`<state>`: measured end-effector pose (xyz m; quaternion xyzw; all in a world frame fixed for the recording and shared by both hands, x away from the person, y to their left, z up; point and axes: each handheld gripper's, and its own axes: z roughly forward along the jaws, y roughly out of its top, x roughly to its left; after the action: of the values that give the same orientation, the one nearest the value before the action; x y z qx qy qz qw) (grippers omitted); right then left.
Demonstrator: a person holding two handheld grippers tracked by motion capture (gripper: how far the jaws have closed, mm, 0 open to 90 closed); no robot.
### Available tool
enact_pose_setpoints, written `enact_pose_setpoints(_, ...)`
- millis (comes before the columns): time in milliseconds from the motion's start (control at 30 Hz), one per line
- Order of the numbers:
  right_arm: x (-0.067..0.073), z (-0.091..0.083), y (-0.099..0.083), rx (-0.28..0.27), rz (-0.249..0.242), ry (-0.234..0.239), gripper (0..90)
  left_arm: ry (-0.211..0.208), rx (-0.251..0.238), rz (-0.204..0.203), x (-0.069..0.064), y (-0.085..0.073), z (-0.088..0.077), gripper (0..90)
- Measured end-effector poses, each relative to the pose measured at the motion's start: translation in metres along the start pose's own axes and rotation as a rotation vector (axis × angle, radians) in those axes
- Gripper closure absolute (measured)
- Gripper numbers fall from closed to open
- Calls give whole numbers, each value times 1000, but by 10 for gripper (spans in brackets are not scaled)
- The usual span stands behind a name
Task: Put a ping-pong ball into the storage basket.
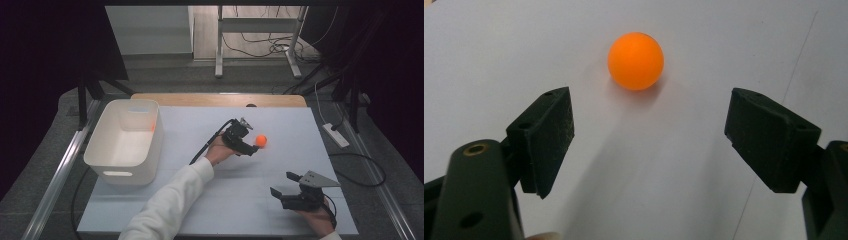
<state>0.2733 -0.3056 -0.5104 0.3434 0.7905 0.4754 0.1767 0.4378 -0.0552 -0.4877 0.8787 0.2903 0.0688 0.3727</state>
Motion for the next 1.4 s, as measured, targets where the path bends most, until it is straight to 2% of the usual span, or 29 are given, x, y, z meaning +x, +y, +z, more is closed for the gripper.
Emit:
enact_pose_setpoints(200,0,1,0,2,-2,0,130,2,3,-10,1,2,8,209)
enact_pose_setpoints(900,-1,0,0,-7,1,7,131,5,35,-5,3,10,35,209)
enact_pose_setpoints(1400,-1,-1,1,-10,2,11,131,11,40,-24,7,18,51,211)
